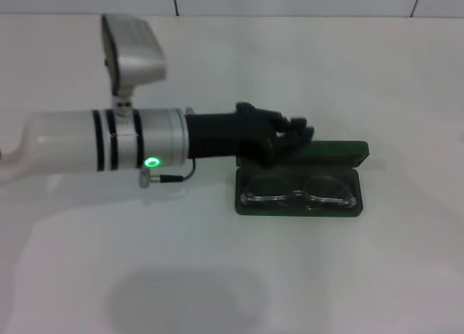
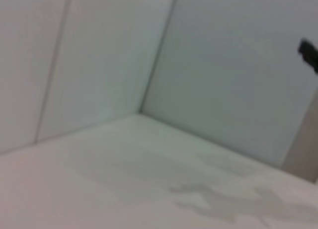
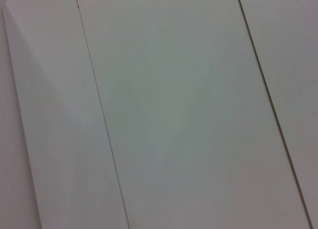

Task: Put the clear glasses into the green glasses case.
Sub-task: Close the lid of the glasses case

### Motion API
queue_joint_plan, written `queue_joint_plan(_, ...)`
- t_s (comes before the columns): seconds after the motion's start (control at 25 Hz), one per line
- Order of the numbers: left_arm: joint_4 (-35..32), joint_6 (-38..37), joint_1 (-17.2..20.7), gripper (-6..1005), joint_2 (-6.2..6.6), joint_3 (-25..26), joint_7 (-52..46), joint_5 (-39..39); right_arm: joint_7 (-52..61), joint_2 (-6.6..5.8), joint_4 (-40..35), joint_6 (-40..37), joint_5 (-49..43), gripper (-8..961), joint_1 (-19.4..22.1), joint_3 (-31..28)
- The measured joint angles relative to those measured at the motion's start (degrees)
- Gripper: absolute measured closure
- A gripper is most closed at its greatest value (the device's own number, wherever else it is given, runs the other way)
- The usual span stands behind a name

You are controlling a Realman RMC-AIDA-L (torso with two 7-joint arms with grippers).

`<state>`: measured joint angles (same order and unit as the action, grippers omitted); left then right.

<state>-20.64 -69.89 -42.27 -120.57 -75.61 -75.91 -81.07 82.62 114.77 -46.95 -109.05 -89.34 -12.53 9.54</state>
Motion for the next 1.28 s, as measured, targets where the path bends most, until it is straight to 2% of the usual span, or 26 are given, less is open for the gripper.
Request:
queue_joint_plan(0.16, -0.08, 2.44, -0.37, 842, -0.02, -5.57, -0.60, 3.39, -0.41, -0.03, 0.41, 0.12, -1.54, 559, -0.48, 0.08)
queue_joint_plan(0.24, -0.26, 2.88, -0.34, 853, -0.02, -6.48, -0.37, 4.53, -0.55, 0.00, 0.67, 0.17, -2.19, 559, -0.72, 0.15)
queue_joint_plan(0.84, -0.20, 3.65, 0.08, 935, -0.06, -6.70, -0.14, 6.99, -0.57, -0.08, 2.63, 0.02, -2.87, 559, -0.77, 0.12)
queue_joint_plan(1.28, 0.10, 4.82, 0.11, 921, -0.19, -7.27, 0.21, 6.99, -0.78, 0.06, 3.10, 0.02, -4.10, 558, -1.09, 1.04)
